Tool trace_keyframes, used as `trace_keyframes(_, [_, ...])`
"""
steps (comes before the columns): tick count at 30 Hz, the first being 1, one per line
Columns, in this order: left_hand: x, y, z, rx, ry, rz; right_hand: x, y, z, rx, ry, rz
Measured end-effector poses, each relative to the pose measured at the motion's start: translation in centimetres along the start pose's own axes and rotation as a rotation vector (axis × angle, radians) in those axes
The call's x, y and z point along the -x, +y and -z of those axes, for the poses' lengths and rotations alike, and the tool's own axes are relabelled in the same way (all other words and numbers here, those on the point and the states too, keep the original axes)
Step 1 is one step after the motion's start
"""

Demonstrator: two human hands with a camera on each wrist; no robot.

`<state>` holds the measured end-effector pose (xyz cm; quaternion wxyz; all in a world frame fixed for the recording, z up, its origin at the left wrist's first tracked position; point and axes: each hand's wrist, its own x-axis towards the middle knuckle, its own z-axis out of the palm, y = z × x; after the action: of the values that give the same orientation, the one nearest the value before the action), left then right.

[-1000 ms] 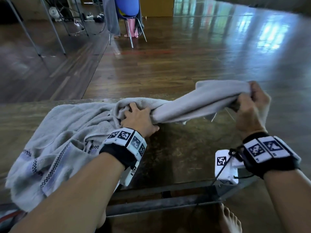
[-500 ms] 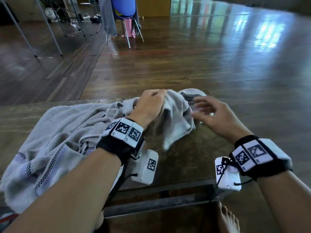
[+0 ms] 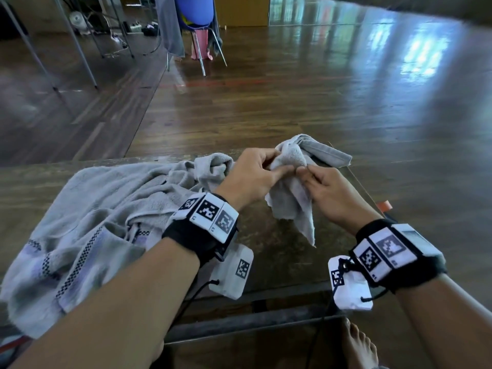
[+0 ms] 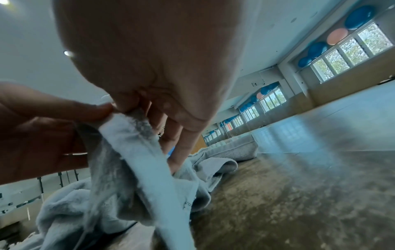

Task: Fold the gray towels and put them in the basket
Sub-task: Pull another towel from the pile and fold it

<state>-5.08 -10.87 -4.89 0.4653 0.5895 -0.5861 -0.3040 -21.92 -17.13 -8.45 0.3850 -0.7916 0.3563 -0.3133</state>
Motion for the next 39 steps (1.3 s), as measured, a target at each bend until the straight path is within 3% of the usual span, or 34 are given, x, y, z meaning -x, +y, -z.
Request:
trace_keyframes(6, [-0.1,0.7,0.1,0.071,0.165,-0.005,-0.2,-0.2,0.5,-0.149,0.155,0.015])
trace_keyframes(10, [-0.3,0.9,-0.8,0.119,0.066,0.132,0.7,-1.1,-0.4,-0.074,-0.024,0.009])
trace_keyframes(12, [-0.4,1.1,-1.0,0.218,-0.013,0.23,0.9,-1.6,-1.1,-0.041,0.001,0.023])
trace_keyframes(20, [-0.4,0.5,0.6,-0.154,-0.011,0.025,0.4,-1.5,0.2,0.16,0.204,0.087])
trace_keyframes(23, [-0.3,-0.1,1.4,-0.304,0.128,-0.026,0.4,-1.1,1.2,0.228,0.317,0.052])
trace_keyframes(26, [-0.4,-0.5,1.9,-0.408,0.299,-0.071,0.4,-1.1,1.6,0.204,0.339,0.056])
trace_keyframes(30, [-0.7,-0.5,2.6,-0.363,0.472,-0.056,1.0,-1.3,1.8,0.27,0.162,0.138])
trace_keyframes(33, [-0.7,-0.3,2.8,-0.232,0.519,-0.002,1.2,-0.9,1.9,0.43,0.058,0.203])
trace_keyframes(36, [-0.8,-0.4,3.2,-0.12,0.534,0.067,1.2,-0.5,2.6,0.556,0.15,0.231])
trace_keyframes(39, [-0.9,-0.7,3.6,-0.099,0.53,0.091,1.4,-0.5,3.5,0.53,0.28,0.205])
